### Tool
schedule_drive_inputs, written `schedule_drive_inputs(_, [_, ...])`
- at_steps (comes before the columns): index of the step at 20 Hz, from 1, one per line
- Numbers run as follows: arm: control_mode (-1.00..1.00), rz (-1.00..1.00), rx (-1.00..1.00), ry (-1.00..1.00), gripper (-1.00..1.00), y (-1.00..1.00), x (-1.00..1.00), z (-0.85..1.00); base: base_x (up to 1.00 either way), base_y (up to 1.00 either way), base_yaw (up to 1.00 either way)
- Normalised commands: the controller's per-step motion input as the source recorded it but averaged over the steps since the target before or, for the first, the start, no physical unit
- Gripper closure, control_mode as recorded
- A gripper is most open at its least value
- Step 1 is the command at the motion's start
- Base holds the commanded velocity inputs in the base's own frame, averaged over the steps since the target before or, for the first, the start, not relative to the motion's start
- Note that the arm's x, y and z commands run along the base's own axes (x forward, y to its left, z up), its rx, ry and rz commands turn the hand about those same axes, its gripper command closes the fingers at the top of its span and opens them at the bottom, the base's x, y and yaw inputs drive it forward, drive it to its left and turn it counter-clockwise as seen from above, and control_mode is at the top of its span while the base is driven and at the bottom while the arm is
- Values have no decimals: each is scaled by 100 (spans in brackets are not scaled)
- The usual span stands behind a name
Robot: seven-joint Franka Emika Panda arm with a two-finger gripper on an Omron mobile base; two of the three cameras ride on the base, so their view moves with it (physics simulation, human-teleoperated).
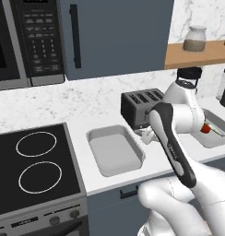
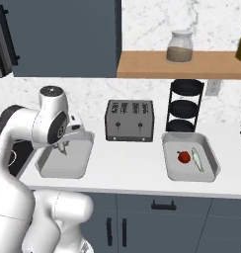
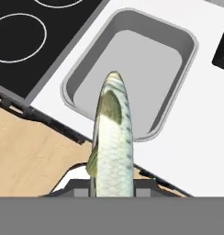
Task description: Place one bell pepper and one fish in each tupperware on the nearby counter, to pack two identical lunches.
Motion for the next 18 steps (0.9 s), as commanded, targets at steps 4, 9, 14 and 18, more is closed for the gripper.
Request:
schedule_drive_inputs(4, [-100, -3, 2, 2, 100, 54, 100, -66, 0, 0, 0])
schedule_drive_inputs(9, [-100, -8, 0, 10, 100, 58, 100, -55, 0, 0, 0])
schedule_drive_inputs(14, [-100, -6, -8, 22, 100, 14, 79, -2, 0, 0, 0])
schedule_drive_inputs(18, [-100, -10, -2, 9, 100, -23, 16, -21, 0, 0, 0])
